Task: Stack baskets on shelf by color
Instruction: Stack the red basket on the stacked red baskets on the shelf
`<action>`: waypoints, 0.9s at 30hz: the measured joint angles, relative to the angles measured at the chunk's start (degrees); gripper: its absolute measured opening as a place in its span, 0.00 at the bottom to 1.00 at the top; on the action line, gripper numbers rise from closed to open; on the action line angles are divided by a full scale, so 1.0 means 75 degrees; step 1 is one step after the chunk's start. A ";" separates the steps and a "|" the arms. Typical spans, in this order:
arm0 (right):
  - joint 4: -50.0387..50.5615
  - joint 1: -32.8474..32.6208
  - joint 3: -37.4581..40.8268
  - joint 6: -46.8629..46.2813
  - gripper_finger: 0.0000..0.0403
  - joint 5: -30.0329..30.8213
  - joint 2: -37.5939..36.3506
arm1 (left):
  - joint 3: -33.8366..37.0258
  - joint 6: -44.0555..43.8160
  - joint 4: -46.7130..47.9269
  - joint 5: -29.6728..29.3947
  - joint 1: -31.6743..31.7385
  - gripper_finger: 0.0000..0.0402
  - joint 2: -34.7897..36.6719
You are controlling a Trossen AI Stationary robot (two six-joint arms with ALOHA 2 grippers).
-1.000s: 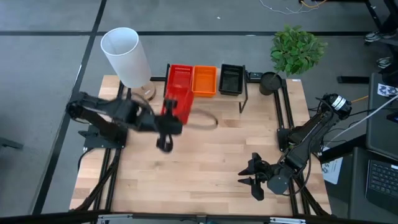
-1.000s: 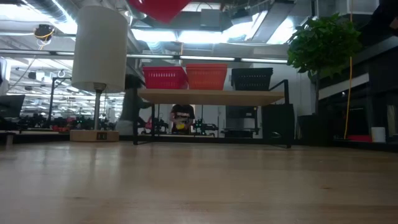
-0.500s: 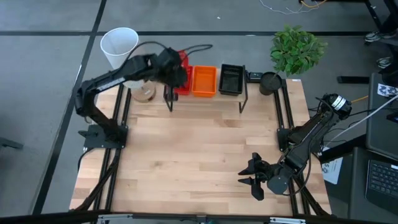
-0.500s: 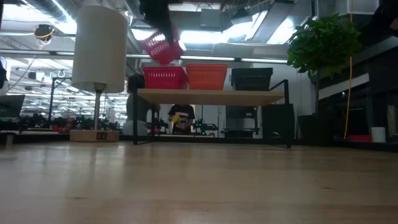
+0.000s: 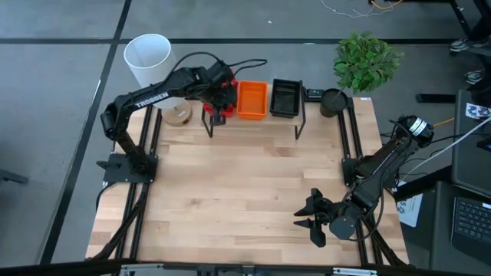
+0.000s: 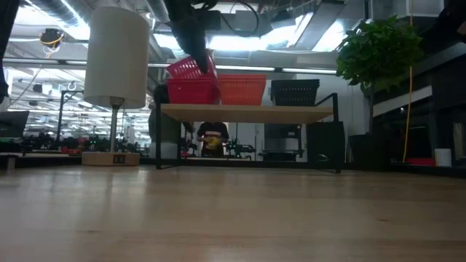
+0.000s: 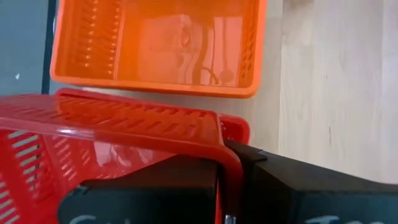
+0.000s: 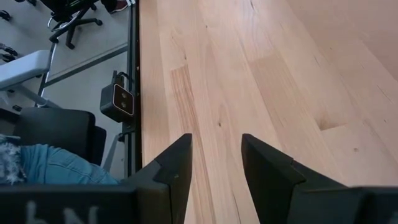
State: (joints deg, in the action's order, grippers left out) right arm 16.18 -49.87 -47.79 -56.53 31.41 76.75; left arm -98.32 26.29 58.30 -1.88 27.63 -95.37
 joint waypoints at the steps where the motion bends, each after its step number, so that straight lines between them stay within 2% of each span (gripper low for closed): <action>1: -0.0002 0.0000 0.0000 0.0003 0.34 -0.0002 0.0000 | 0.0000 -0.0083 0.0011 -0.0017 -0.0028 0.00 0.0000; 12: 0.0001 0.0000 -0.0003 0.0000 0.34 -0.0014 0.0000 | 0.0000 -0.1077 0.0170 -0.0045 -0.0037 0.00 0.0000; 21: 0.0001 0.0000 -0.0003 0.0000 0.34 -0.0020 0.0000 | 0.0000 -0.1036 0.0164 -0.0061 -0.0098 0.00 0.0000; 27: 0.0001 0.0000 -0.0003 0.0000 0.34 -0.0020 0.0000 | 0.0000 -0.1021 0.0164 -0.0524 -0.0251 0.08 0.0000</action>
State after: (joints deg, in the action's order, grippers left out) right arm 16.19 -49.87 -47.81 -56.53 31.27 76.75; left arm -98.32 18.63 59.53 -5.81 25.75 -95.37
